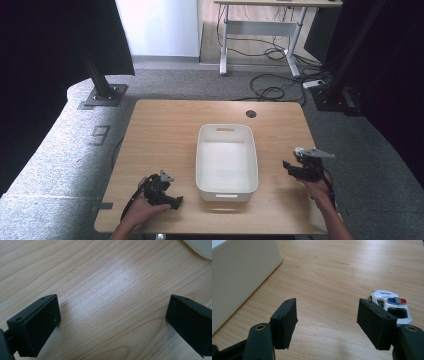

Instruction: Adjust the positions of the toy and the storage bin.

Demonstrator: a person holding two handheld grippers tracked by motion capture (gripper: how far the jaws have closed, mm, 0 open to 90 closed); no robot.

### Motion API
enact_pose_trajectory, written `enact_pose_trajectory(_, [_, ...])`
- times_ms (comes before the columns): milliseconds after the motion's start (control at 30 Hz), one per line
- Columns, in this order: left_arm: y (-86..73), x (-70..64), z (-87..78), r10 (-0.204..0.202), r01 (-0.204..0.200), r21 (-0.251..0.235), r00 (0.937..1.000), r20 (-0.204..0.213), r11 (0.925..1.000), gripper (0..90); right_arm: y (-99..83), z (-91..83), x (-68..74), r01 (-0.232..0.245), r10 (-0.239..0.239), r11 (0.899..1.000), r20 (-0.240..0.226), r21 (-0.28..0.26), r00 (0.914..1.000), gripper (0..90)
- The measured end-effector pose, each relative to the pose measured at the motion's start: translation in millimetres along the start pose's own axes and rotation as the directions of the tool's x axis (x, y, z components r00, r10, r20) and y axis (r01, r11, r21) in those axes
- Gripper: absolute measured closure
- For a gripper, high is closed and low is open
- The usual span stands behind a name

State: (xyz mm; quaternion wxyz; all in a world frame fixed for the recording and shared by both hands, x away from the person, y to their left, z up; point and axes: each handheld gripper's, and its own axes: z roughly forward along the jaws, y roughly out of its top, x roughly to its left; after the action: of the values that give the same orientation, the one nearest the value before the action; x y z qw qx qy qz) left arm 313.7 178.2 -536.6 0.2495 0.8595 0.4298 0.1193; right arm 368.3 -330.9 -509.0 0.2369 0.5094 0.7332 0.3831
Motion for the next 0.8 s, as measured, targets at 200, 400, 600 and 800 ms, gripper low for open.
enact_pose_trajectory(200, [0.0,0.0,0.0,0.0,0.0,0.0,1.0,0.001,1.0,0.0,-1.1,0.6,-8.0,-0.008,0.008,1.0,0.016,0.008,0.9998,32.5])
enact_pose_trajectory(400, [-0.1,0.2,-0.1,0.002,-0.002,0.0,1.0,0.001,1.0,0.0,-2.0,0.2,-15.6,-0.021,0.021,1.0,0.03,0.008,0.9993,32.3])
enact_pose_trajectory(600, [-0.1,0.2,-0.1,0.003,-0.003,0.0,1.0,0.002,1.0,0.0,-2.8,-0.4,-22.8,-0.029,0.029,1.0,0.043,0.009,0.9987,32.3])
enact_pose_trajectory(800, [-0.1,0.2,-0.1,0.002,-0.002,0.0,1.0,0.002,1.0,0.0,-3.9,0.3,-31.3,-0.04,0.039,0.999,0.062,0.01,0.9973,32.3])
